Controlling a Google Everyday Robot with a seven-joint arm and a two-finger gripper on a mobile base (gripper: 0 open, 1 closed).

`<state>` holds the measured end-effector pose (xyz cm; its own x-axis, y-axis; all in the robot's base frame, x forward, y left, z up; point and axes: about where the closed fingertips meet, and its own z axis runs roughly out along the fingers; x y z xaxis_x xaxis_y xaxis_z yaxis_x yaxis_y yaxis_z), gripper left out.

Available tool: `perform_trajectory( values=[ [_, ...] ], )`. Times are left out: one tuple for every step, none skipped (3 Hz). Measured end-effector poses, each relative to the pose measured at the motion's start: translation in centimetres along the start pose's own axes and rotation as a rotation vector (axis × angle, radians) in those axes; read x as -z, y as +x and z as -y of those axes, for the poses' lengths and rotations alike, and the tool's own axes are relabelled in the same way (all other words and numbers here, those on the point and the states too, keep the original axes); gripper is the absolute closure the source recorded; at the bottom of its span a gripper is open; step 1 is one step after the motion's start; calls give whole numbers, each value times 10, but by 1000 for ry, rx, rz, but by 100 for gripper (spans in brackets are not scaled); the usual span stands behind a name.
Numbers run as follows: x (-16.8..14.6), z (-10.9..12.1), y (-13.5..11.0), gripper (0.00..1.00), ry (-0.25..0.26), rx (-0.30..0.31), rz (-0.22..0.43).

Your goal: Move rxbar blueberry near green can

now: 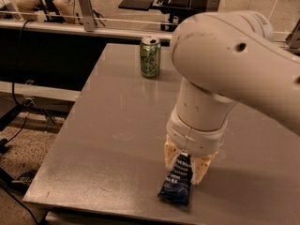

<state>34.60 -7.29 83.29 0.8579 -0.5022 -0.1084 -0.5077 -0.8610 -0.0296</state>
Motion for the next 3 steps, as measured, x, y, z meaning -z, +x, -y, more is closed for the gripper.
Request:
perform_trajectory(
  values=[
    [12,8,4,100,16,-76,13],
    [36,39,24,100,62,-233,29],
    [64,85,52,100,140,-444,73]
  ],
)
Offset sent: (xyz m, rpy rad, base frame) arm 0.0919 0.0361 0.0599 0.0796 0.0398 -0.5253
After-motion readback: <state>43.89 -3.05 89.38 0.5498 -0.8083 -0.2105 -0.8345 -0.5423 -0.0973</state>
